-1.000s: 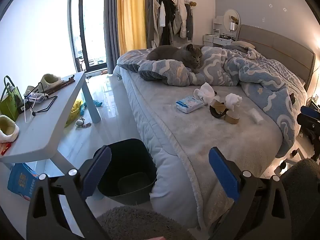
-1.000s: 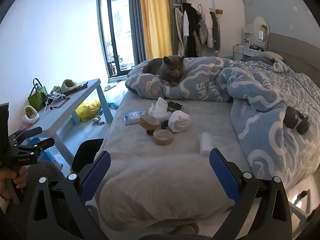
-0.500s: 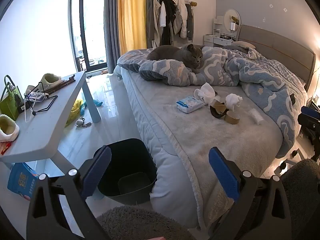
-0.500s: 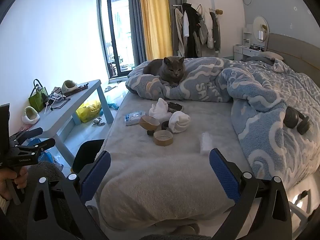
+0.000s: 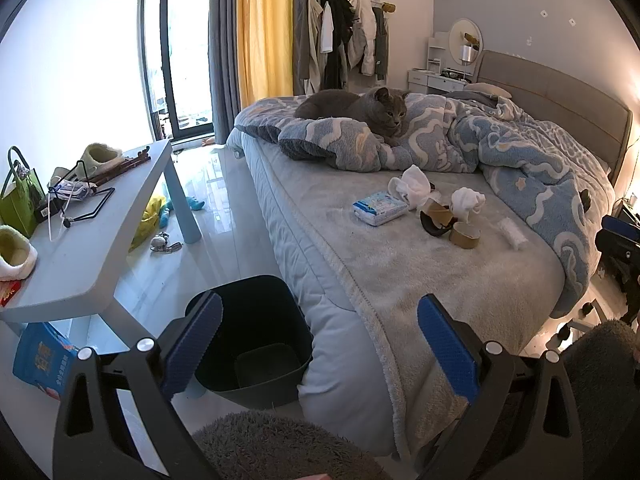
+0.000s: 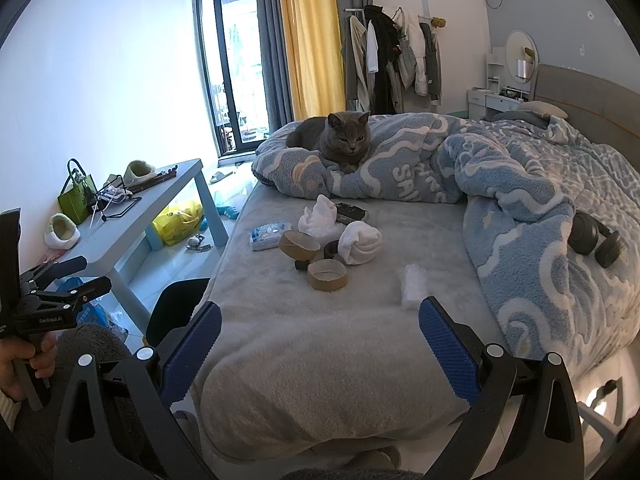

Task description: Collect trash

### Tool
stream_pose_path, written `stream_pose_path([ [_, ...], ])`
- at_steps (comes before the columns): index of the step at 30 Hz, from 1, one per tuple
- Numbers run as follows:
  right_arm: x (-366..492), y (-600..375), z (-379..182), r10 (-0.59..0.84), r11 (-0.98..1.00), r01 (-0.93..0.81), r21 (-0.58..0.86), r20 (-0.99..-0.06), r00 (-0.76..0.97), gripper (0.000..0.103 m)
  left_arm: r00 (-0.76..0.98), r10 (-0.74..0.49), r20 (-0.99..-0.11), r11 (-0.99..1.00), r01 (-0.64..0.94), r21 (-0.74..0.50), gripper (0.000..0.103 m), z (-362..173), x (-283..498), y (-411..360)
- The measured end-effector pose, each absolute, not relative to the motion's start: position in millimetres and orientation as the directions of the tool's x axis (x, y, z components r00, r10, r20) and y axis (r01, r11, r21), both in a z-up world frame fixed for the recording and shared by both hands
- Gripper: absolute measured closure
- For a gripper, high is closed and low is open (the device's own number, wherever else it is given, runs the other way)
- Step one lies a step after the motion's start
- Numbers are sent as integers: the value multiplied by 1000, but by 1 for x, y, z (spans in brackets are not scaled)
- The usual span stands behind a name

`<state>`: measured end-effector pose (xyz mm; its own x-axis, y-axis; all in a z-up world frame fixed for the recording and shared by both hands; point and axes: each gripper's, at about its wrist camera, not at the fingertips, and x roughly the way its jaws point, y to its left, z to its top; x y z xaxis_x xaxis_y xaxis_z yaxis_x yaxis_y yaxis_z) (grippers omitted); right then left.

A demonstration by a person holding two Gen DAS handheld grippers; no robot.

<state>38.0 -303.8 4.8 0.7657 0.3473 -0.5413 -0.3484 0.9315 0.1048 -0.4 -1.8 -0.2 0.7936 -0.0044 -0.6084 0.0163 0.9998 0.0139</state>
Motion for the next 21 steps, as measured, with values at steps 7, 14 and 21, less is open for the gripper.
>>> stream_pose_path([
  [7,38,-304,4,348,932,-347,107,-540,767,3,792,-5,-610,1000,15,11,3,0,0,0],
  [14,39,-304,4,350,931,-349,110,-541,764,3,792,-6,-610,1000,16,12,3,0,0,-1],
  [21,40,-304,3,351,931,-348,112,-542,764,3,792,-5,-611,1000,18,15,3,0,-3,-7],
])
